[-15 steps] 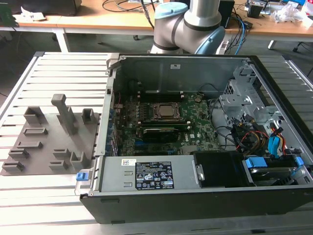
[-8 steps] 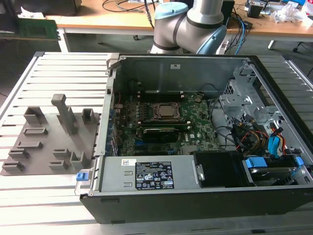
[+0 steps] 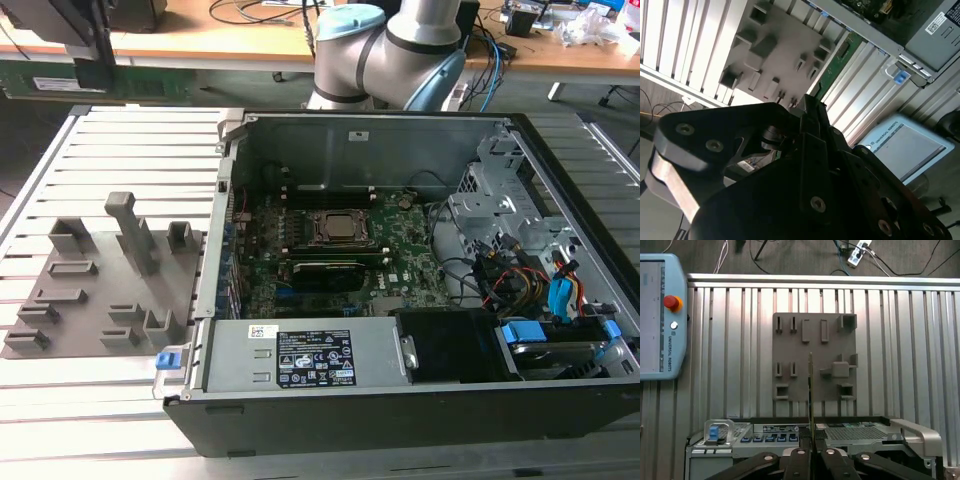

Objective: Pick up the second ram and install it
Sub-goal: 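Pick up the second ram and move it above second insertion slot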

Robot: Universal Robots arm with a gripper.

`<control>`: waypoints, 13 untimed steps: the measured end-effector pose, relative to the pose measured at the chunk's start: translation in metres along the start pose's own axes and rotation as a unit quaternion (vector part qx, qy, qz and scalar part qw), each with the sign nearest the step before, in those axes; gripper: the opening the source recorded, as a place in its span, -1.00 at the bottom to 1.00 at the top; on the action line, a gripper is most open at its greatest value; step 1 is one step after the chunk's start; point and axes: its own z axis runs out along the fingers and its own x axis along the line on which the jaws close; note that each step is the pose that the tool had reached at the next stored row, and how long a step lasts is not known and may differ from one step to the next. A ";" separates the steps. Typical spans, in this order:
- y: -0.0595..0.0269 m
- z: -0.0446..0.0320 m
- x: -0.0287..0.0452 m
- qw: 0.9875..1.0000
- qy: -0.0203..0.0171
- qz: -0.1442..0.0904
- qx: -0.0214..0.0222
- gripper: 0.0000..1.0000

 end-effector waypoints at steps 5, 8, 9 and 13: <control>-0.0236 0.0166 -0.0031 1.000 0.000 0.000 -0.003 -0.73; -0.0371 0.0273 -0.0045 1.000 0.000 0.000 -0.005 -0.73; -0.0407 0.0302 -0.0050 1.000 0.000 0.000 -0.005 -0.73; -0.0620 0.0484 -0.0085 1.000 0.000 0.000 -0.007 -0.73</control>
